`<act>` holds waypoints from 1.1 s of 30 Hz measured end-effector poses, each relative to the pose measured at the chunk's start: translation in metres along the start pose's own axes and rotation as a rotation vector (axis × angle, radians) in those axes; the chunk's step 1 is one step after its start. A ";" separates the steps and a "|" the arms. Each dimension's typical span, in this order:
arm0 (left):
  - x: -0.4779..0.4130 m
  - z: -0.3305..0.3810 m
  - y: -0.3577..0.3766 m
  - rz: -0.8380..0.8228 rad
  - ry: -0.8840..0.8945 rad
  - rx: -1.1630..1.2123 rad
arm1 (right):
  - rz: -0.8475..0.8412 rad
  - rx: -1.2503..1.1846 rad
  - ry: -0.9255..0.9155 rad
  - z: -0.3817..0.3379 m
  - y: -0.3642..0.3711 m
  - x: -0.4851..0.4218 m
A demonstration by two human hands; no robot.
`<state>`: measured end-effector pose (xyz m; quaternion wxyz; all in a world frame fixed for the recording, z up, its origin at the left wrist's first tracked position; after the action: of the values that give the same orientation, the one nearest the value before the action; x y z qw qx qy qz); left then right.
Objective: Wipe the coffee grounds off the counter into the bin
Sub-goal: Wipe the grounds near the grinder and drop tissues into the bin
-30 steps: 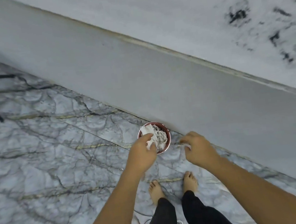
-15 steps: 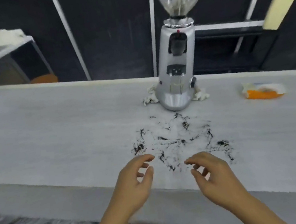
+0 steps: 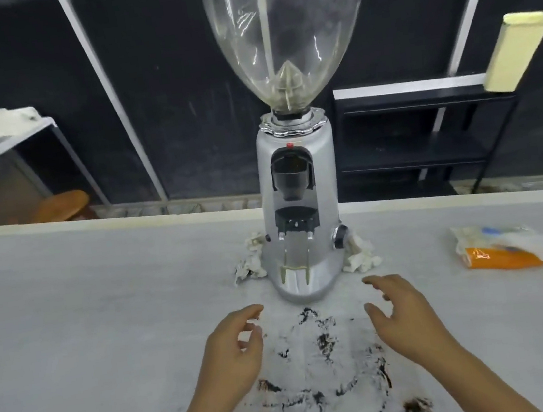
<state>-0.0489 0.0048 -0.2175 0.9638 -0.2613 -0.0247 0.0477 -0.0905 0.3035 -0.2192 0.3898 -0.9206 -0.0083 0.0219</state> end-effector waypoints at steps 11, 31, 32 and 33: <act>-0.140 -0.044 0.020 0.021 0.007 -0.474 | 0.148 0.312 0.130 0.043 0.020 -0.091; -0.079 -0.033 -0.035 0.235 -0.009 -0.258 | 0.225 0.118 -0.109 0.001 0.010 -0.042; -0.065 -0.034 -0.041 0.241 -0.027 -0.239 | 0.198 0.099 -0.093 -0.004 0.013 -0.033; -0.052 -0.036 -0.047 0.253 -0.046 -0.209 | 0.169 0.078 -0.076 -0.009 0.017 -0.024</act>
<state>-0.0943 -0.0593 -0.2260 0.9169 -0.3597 -0.0184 0.1721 -0.1139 0.2843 -0.2240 0.4214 -0.9007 0.0554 0.0896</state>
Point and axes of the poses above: each hand's wrist, its own x-axis away from the middle knuckle, its own y-axis out of the palm, z = x × y, the point moved 10 cm from there along -x, towards the middle knuckle, and after that the axes turned 1 degree about -z, right-handed, at the moved point
